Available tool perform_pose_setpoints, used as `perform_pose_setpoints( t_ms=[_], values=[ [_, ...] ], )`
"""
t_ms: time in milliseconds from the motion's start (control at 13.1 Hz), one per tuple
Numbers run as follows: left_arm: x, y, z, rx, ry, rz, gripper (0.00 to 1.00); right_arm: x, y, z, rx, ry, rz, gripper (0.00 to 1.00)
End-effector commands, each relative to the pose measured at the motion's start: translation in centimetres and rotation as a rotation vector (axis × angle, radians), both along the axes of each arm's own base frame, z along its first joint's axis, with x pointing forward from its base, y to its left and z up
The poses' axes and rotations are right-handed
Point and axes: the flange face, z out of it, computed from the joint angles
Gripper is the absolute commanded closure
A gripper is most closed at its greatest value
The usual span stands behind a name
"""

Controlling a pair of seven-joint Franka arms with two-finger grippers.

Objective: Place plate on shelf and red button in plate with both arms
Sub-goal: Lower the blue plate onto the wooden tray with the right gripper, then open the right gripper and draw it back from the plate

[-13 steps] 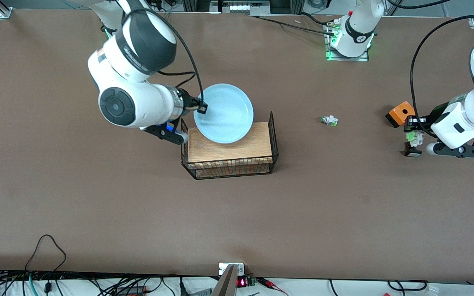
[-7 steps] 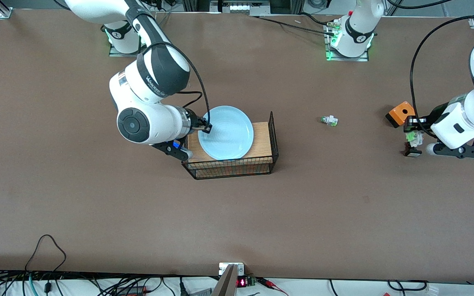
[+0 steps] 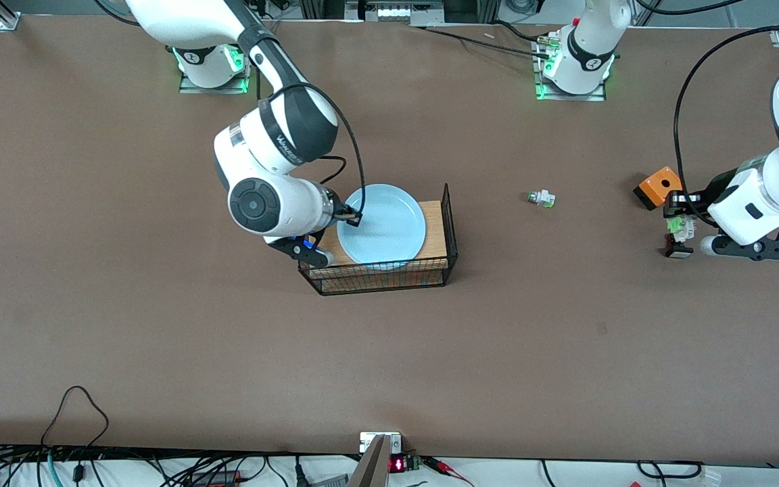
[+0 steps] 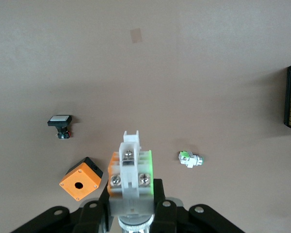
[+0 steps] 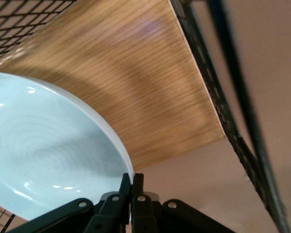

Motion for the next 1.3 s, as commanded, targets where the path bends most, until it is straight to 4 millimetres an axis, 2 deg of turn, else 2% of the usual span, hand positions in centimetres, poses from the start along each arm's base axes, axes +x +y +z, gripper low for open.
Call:
perform_pose_setpoints(
  t_ms=[0,153,306,459,612,689,766,842,919,1072,1148,1225],
  values=[
    [0.3,-0.1,0.7,-0.002,0.002,-0.014,1.00,-0.1,0.0,-1.4,-0.019,-0.037,0.006,0.98],
    [0.3,-0.1,0.7,-0.002,0.002,-0.014,1.00,0.0,-0.3,-1.5,-0.030,-0.036,0.013,0.94],
    [0.3,-0.1,0.7,-0.002,0.002,-0.014,1.00,0.4,-0.7,-1.2,-0.025,-0.040,0.011,0.80],
    [0.3,-0.1,0.7,-0.002,0.002,-0.014,1.00,0.8,-1.2,-0.9,-0.008,-0.042,0.010,0.61],
    [0.3,-0.1,0.7,-0.002,0.002,-0.014,1.00,1.1,-1.4,-0.5,-0.005,-0.046,-0.002,0.33],
    [0.3,-0.2,0.7,-0.002,0.002,-0.015,1.00,1.3,-1.5,-0.2,-0.002,-0.056,-0.018,0.16],
    [0.3,-0.2,0.7,-0.002,0.002,-0.015,1.00,1.7,-1.6,0.6,0.010,-0.072,-0.024,0.04],
    [0.3,-0.3,0.8,-0.002,-0.001,-0.017,1.00,2.3,-1.6,1.9,0.035,-0.092,-0.033,0.00],
    [0.3,-0.4,1.1,0.000,-0.004,-0.018,1.00,2.8,-1.6,3.3,0.079,-0.097,-0.048,0.00],
    [0.1,-2.1,1.5,-0.007,-0.010,-0.033,1.00,3.8,-1.9,5.8,0.208,-0.076,-0.110,0.00],
    [0.0,-2.5,1.6,-0.008,-0.010,-0.037,1.00,4.2,-2.3,8.4,0.268,-0.079,-0.133,0.00],
    [-0.1,-3.0,1.7,-0.009,-0.010,-0.045,1.00,4.5,-3.3,9.8,0.286,-0.084,-0.148,0.00]
  ],
)
